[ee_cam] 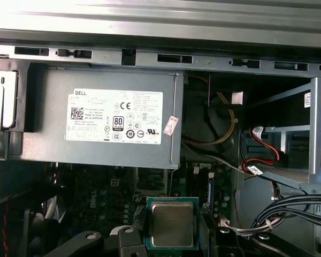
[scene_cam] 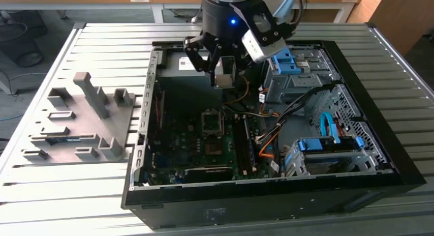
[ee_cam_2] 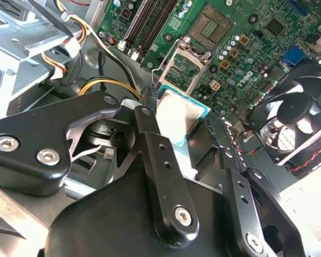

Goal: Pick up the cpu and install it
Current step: 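Place the cpu into insertion slot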

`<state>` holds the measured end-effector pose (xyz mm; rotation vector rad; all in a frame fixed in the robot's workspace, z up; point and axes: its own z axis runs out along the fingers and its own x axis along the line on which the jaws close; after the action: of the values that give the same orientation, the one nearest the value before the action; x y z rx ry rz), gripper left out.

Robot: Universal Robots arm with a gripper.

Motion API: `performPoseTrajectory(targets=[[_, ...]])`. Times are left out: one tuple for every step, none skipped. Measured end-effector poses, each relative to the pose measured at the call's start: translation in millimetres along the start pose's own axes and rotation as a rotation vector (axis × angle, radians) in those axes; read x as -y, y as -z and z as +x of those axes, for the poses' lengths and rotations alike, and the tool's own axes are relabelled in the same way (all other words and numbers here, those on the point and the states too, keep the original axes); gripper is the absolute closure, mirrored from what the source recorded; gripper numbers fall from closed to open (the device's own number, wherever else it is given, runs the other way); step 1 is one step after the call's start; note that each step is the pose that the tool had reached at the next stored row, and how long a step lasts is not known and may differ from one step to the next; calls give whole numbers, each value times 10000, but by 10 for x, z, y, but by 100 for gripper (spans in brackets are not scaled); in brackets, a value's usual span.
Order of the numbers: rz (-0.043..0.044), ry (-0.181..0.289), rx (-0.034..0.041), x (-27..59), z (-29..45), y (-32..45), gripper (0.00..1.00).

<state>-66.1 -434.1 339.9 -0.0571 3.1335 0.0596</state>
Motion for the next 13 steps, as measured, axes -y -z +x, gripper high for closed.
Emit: performPoseTrajectory(targets=[[0,0,0,2,0,-6,53],[0,0,0,4,0,-11,53],[0,0,0,5,0,-17,53],[0,0,0,7,0,-22,53],[0,0,0,9,1,-28,53],[0,0,0,11,1,-34,53],[1,-1,0,13,1,-39,53],[1,0,0,15,1,-44,53],[0,-1,0,17,1,-50,53],[1,0,0,19,1,-55,53],[0,0,0,21,1,-61,53],[0,0,0,23,1,-66,53],[0,-1,0,25,1,-72,53]])
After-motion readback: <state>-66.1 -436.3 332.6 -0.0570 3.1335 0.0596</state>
